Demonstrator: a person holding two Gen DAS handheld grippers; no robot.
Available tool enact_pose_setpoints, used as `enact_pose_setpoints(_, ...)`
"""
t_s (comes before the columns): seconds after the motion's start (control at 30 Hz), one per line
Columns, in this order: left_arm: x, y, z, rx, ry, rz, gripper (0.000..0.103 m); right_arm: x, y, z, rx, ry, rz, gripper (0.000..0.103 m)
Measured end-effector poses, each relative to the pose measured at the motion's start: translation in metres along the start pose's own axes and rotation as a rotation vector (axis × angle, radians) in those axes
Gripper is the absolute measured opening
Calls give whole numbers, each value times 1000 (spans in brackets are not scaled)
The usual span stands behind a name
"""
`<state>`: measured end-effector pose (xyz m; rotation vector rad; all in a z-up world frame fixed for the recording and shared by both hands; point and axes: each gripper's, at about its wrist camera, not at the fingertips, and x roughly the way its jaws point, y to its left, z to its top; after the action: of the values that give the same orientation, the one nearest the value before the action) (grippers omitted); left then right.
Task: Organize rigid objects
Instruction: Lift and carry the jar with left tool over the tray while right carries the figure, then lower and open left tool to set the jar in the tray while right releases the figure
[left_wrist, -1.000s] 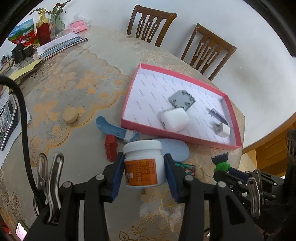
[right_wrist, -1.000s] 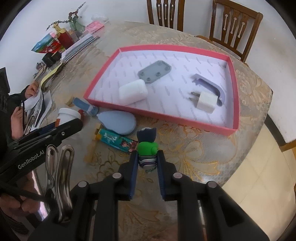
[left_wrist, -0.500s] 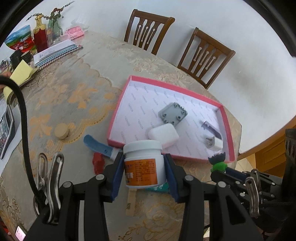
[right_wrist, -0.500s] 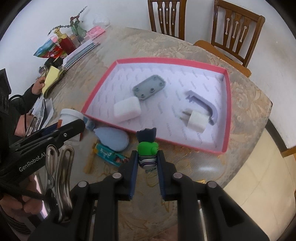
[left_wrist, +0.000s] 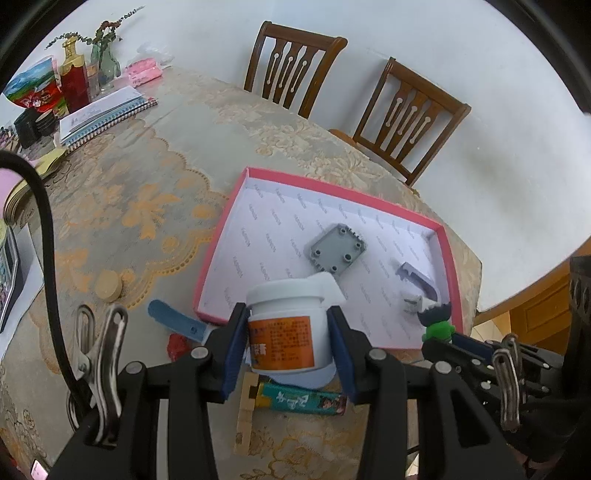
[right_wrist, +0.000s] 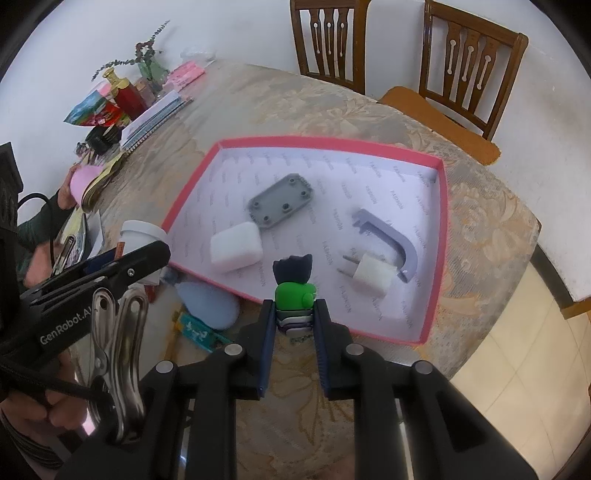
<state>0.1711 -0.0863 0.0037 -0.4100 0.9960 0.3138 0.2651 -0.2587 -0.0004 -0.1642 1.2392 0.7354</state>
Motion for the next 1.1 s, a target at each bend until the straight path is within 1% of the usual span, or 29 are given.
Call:
enact_pose_setpoints(0.3, 8, -9, 19, 12, -10, 6, 45, 6, -12, 14, 9, -2, 1, 21)
enact_pose_setpoints(0.57, 22, -13, 27, 21, 2, 18, 45, 11, -24, 24, 23, -3, -7, 21)
enact_pose_setpoints(0.77, 39, -18, 36, 21, 19, 29, 45, 18, -39, 32, 48, 2, -17, 21)
enact_pose_setpoints(1.1, 70, -30, 54, 32, 40, 40, 45, 27, -61, 54, 68, -15, -40, 21)
